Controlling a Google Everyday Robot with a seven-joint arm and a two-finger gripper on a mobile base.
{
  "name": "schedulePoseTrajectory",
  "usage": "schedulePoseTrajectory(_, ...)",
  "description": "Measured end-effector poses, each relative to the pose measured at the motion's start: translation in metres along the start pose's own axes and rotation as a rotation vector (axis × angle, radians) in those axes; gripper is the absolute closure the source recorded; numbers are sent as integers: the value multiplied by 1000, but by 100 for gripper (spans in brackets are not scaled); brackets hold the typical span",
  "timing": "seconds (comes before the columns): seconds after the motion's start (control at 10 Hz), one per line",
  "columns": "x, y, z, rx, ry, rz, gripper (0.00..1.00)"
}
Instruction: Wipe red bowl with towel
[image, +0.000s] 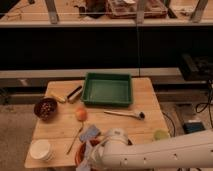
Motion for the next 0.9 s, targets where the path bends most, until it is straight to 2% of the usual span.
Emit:
schedulePoseTrajectory(0.2, 18, 10, -7, -4, 33, 42, 100)
schedulePoseTrajectory(0.5, 44, 9, -13, -11, 74, 93, 100)
schedulePoseTrajectory(0.7, 59, -3, -15, -6, 90, 104, 100)
schedulePoseTrajectory(0.9, 64, -19, -17, 1, 92, 101, 100)
